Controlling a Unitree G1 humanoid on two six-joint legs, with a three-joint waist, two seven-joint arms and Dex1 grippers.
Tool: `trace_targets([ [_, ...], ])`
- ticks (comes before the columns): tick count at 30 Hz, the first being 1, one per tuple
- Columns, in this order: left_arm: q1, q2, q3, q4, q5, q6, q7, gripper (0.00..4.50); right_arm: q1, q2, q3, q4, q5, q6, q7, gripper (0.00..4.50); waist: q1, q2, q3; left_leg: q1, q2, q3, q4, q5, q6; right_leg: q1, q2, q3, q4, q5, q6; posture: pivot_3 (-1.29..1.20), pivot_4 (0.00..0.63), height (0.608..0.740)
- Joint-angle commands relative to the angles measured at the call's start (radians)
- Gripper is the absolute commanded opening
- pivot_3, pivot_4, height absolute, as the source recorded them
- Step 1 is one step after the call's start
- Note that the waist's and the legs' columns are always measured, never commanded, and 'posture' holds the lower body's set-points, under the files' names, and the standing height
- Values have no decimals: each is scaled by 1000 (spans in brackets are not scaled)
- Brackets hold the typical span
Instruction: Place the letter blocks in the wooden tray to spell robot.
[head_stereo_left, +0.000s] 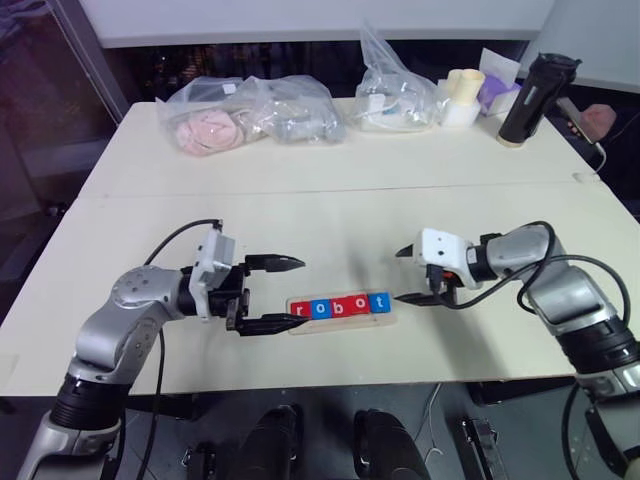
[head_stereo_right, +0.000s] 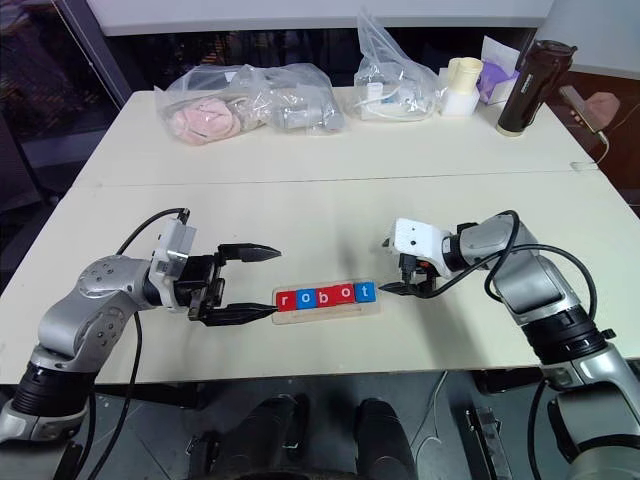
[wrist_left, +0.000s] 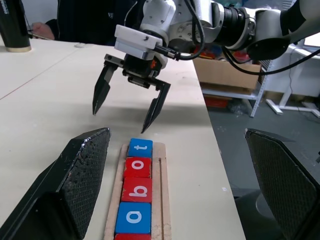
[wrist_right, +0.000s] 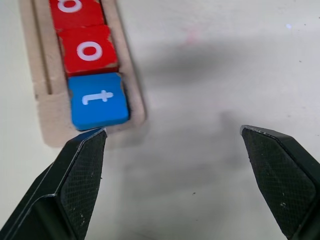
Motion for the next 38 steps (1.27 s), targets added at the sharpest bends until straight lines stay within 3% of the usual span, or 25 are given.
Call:
trace_targets([
  [1,-11,6,15,-27,-12,-8,-2,4500,-24,24,0,15,-11,-29,-11,4393,0,0,0,0,0,0,0,0,0,0,0,0,0,0,0,0,150,738],
  [10,-1,22,22,-36,-1,-2,13,4500,-30,51,8,13,-25,-37,-1,4393,0,0,0,0,0,0,0,0,0,0,0,0,0,0,0,0,150,738],
  [18,5,84,15,-61,-4,94,56,4500,25,-36,-52,-80,1,-16,36,4393,3,0,0,0,0,0,0,0,0,0,0,0,0,0,0,0,150,738],
  [30,69,167,73,-116,-28,162,70,4500,320,-160,-333,-600,296,389,-15,4393,1,0,0,0,1,0,0,-1,-1,0,0,0,0,0,0,0,150,738],
  [38,102,177,121,-161,-81,211,102,4500,430,-162,-441,-756,401,544,-119,4393,2,0,0,0,1,1,0,-2,-2,0,-2,0,-1,0,-1,0,150,738],
])
